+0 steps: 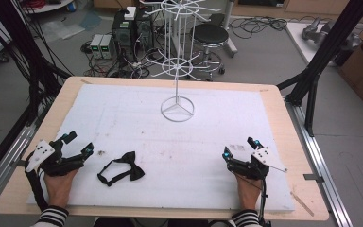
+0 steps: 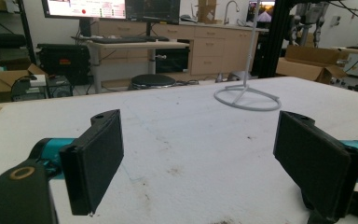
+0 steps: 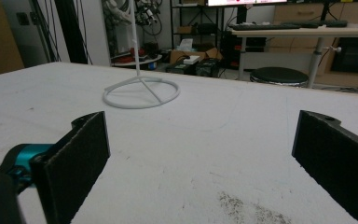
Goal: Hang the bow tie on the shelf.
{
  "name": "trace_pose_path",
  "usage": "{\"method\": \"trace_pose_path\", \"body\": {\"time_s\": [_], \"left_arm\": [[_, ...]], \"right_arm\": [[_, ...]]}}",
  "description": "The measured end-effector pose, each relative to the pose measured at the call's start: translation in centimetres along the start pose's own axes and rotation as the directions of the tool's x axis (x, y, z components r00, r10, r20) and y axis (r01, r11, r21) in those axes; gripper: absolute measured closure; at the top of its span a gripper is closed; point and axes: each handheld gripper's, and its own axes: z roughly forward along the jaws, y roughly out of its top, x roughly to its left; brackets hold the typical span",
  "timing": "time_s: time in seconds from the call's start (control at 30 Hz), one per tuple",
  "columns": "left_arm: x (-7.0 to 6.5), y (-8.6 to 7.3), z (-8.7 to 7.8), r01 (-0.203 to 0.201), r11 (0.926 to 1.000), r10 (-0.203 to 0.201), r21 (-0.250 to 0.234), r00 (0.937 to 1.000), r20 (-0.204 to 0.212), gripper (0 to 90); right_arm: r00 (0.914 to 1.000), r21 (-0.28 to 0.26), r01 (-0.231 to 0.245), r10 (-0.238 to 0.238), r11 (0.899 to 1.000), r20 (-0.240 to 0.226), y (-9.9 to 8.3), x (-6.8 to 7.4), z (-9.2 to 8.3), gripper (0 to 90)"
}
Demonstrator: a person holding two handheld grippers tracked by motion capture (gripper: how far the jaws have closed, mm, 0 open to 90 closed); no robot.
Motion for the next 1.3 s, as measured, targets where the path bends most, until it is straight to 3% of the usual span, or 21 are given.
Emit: {"method": "trace_pose_path", "body": {"time_s": [0.53,0.7,0.9,1.07,1.2,1.23,1.3], "left_arm": [[-0.1,0.0,-0.1,-0.008,0.9999,0.007,-0.009,0.9999,-0.008,16.3],[0.1,-0.1,-0.2,0.026,0.9994,-0.027,-0.023,0.9993,-0.024,16.3],[-0.1,0.0,0.0,0.003,1.0000,-0.003,-0.006,0.9995,-0.030,16.3],[0.0,0.0,0.0,0.015,0.9998,-0.015,-0.011,0.9994,-0.033,16.2],[0.0,0.2,-0.2,0.026,0.9996,-0.026,-0.002,0.9996,0.005,14.9],[0.0,0.6,-0.5,0.041,0.9991,-0.041,-0.007,0.9984,0.038,14.5],[-0.1,1.3,-0.7,0.035,0.9994,-0.034,-0.003,0.9978,0.057,14.4]], "right_arm": [[0.9999,-0.006,-0.002,0.002,1.000,0.011,0.0,-0.1,0.0,3.0],[0.9999,-0.006,-0.005,0.005,1.000,0.012,0.0,-0.1,0.0,3.0],[0.9999,-0.006,-0.007,0.007,1.000,0.011,0.0,-0.1,0.0,3.0],[0.9999,-0.006,-0.008,0.008,1.000,0.010,0.0,-0.1,0.0,3.0],[0.9999,-0.006,-0.008,0.008,1.000,0.009,0.0,-0.1,0.0,3.0],[0.9999,-0.006,-0.008,0.009,1.000,0.009,0.0,-0.1,0.0,3.0],[0.9999,-0.006,-0.008,0.008,1.000,0.009,0.0,-0.1,0.0,3.0]]}}
